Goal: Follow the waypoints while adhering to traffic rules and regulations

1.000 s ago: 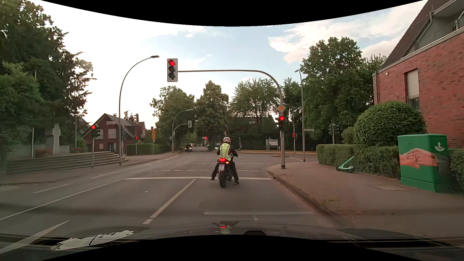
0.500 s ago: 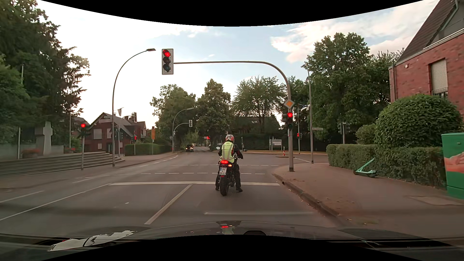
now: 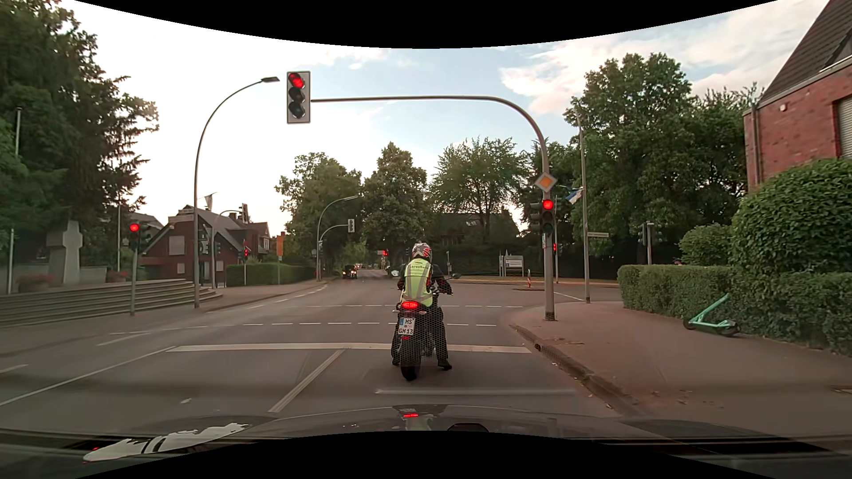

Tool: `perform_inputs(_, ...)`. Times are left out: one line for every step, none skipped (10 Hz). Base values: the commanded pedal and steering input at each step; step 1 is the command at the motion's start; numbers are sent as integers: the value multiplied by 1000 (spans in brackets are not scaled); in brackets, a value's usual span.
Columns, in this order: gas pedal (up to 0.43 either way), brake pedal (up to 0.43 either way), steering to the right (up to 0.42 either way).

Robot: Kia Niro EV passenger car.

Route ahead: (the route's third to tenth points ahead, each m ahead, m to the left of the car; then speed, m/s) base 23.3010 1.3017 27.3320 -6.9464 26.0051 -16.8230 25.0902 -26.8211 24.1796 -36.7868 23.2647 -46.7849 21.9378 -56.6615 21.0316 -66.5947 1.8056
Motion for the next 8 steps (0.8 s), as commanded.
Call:
perform_inputs(0,280,-28)
perform_inputs(0,287,-28)
perform_inputs(0,299,-26)
perform_inputs(0,305,-22)
perform_inputs(0,311,-17)
perform_inputs(0,311,-14)
perform_inputs(0,311,-14)
perform_inputs(0,317,-12)
